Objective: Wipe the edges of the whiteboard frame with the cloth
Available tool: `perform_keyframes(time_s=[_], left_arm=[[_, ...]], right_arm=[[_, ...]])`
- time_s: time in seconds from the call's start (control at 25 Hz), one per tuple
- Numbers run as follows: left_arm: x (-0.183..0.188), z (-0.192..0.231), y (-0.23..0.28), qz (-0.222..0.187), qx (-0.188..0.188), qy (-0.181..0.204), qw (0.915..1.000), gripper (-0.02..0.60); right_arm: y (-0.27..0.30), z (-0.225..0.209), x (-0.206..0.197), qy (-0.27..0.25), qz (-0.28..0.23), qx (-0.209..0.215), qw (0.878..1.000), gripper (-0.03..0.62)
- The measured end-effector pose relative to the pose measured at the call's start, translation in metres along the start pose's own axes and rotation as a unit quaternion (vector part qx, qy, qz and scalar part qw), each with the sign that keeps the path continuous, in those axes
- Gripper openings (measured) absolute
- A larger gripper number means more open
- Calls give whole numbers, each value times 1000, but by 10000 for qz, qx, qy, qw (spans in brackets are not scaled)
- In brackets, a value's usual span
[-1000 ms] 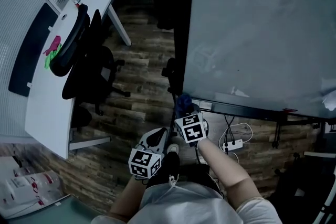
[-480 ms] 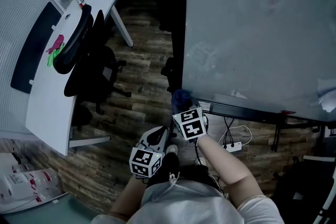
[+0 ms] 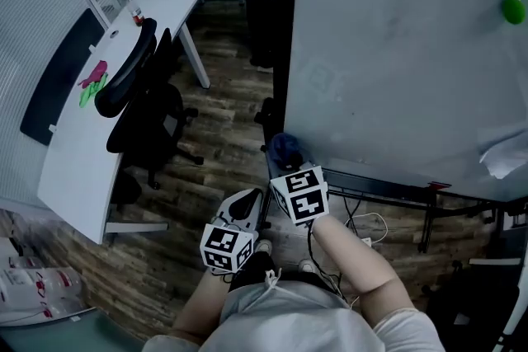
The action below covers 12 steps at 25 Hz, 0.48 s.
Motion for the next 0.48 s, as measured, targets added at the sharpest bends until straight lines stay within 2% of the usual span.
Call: perform_keyframes(time_s=[0.32, 0.48], left_arm=[[47, -5, 5, -601, -45, 360, 9975, 20], [67, -13, 5, -862, -130, 502, 9949, 20]], right_arm=[[-34, 1, 62, -699, -486, -115, 9963, 78], [-50, 3, 87, -851, -651, -158, 9941, 78]])
Point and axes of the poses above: the fingertips, and each gripper's own axes: y forward along the fingers, z to its left, x out of its top, the point moved 9 cm from there along -y, backward along the fingers, and after that the axes turned 3 degrees about -x, right-handed, at the moved point
